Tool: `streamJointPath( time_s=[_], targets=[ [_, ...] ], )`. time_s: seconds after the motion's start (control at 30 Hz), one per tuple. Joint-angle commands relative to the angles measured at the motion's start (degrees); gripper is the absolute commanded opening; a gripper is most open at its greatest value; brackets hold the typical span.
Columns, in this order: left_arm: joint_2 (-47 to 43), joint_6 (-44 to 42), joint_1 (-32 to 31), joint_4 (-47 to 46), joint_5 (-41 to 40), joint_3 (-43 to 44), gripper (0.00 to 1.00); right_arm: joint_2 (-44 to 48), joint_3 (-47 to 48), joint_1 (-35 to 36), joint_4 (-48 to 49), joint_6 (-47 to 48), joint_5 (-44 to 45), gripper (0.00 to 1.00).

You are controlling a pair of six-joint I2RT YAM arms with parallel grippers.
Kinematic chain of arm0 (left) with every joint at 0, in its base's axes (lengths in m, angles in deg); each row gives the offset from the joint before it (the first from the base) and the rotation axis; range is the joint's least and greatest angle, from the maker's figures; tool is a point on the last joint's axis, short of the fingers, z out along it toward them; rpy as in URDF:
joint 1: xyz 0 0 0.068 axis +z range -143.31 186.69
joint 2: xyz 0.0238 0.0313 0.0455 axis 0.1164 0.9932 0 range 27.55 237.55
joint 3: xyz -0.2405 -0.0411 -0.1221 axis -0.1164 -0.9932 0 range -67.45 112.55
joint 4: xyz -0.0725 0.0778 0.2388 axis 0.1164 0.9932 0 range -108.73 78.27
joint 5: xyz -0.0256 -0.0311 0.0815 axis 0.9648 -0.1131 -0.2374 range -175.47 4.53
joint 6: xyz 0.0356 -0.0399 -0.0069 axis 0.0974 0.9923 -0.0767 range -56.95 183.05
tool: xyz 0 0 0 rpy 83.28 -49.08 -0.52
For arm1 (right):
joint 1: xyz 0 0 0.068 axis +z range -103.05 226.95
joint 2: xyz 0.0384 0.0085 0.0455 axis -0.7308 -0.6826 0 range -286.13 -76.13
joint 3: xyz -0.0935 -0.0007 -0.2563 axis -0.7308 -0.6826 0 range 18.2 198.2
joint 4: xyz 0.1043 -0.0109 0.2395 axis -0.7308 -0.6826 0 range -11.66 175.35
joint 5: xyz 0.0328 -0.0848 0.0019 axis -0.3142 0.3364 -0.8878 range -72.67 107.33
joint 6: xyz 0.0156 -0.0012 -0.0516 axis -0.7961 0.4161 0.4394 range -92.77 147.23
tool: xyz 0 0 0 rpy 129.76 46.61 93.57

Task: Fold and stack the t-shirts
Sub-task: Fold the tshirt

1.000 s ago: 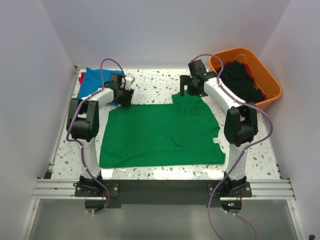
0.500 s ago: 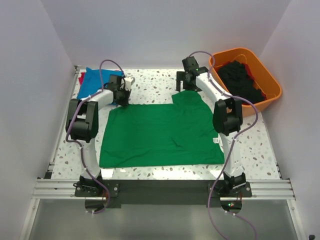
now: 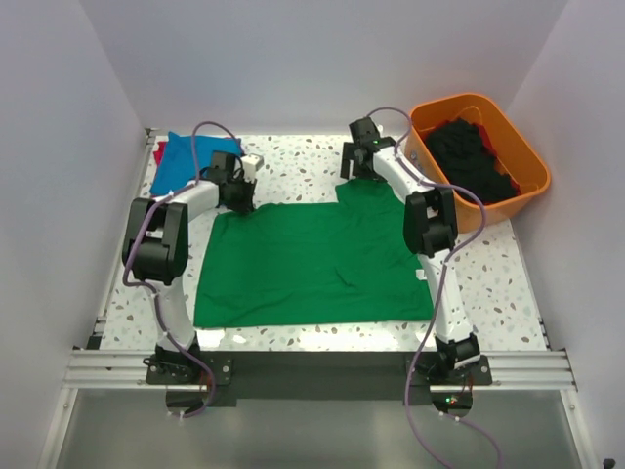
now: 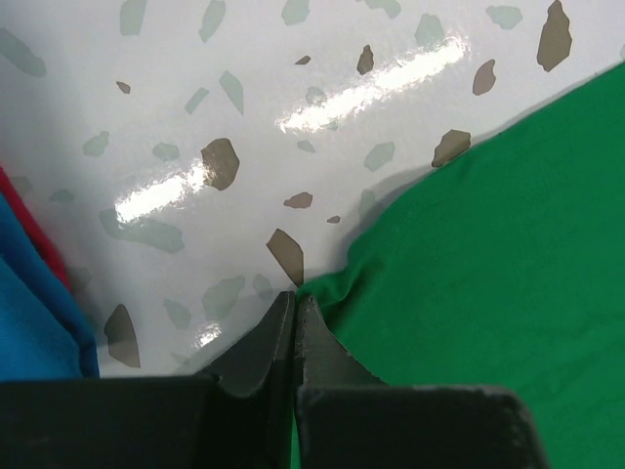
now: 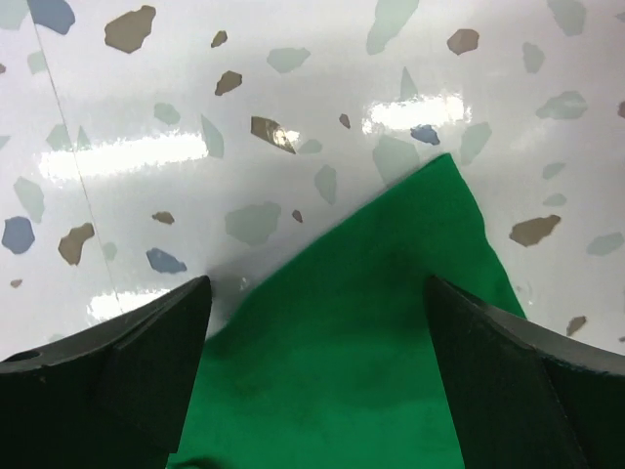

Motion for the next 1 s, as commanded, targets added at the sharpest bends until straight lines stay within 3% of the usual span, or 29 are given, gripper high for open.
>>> streamJointPath(
  time_s=[0.0,0.13,0.33,0.37,0.43,0.5,0.53,0.97],
  targets=[
    [-3.9,1.4,0.1,-1.8,-0.3,-1.4,0.00,-1.8,3.4,-0.2,2.2,-2.0,2.5,0.93],
    [-4.8,1.8,0.1,-2.5,-0.4,-2.6,0.00,-1.6,0.9,-0.2,2.0,-2.6,2.6,0.83],
    [-5.4,2.8,0.1,-3.1,-0.6,-3.8,0.00,4.1,-8.7,-0.1,5.4,-3.1,2.0,0.43],
    [-5.7,3.0,0.1,-3.2,-0.7,-3.9,0.00,5.1,-9.8,-0.2,6.4,-3.1,1.9,0.32],
    [-6.5,3.3,0.0,-3.6,-0.7,-4.6,0.00,6.5,-11.5,-0.1,7.4,-2.8,1.6,0.21],
    [-7.2,3.8,0.0,-3.8,-1.4,-5.1,0.00,8.3,-12.2,0.0,7.6,-2.4,1.8,0.04],
    [-8.0,4.0,0.0,-4.0,-1.6,-5.5,0.00,9.2,-12.8,0.3,7.8,-1.8,2.4,0.00],
    [-16.7,5.7,-2.4,-4.6,-6.7,-13.0,0.00,32.0,-36.5,2.4,13.7,0.1,3.4,0.00]
  ],
)
